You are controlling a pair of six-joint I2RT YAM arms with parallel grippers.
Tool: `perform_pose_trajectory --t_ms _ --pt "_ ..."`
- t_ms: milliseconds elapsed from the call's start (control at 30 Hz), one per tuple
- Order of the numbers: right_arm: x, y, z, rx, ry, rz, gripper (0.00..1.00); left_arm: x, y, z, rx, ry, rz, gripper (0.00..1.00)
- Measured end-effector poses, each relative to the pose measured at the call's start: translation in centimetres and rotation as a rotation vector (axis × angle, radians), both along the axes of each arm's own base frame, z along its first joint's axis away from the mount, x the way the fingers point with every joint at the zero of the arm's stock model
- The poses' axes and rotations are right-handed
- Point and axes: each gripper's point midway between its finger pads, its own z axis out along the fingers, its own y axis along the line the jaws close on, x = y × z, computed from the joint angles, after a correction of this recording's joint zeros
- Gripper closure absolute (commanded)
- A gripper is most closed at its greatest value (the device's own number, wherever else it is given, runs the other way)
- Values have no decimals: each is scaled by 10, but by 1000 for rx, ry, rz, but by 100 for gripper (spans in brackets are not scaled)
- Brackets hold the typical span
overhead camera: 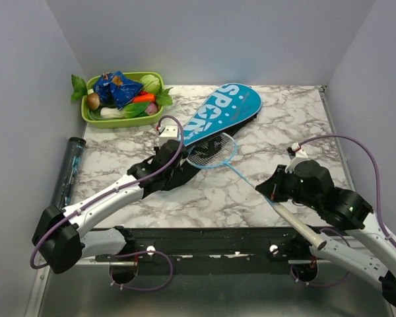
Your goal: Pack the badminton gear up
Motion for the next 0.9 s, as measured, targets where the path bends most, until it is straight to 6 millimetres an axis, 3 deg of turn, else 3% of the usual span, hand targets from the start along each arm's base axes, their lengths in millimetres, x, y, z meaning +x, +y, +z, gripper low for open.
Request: perform_pose_trajectory --t_ms 200,367,500,767,867,900 --pt "25 1 -8 -25 -40 -87 99 -27 -26 -6 -33 21 -81 100" --pt "43 -4 -41 -66 -42 -185 99 -56 -50 -22 -61 63 -155 100" --pt "55 -12 -68 -106 -42 -271 99 -71 -52 -33 -71 89 -168 100" --pt "73 -19 -71 -83 -105 -381 99 -91 -52 -30 -155 90 -185 100" --pt "75 -14 -82 -98 -90 -367 74 -93 -52 -32 -158 96 -183 100" --pt "76 -10 -85 -100 -81 -354 59 -93 -52 -32 -159 97 -183 100"
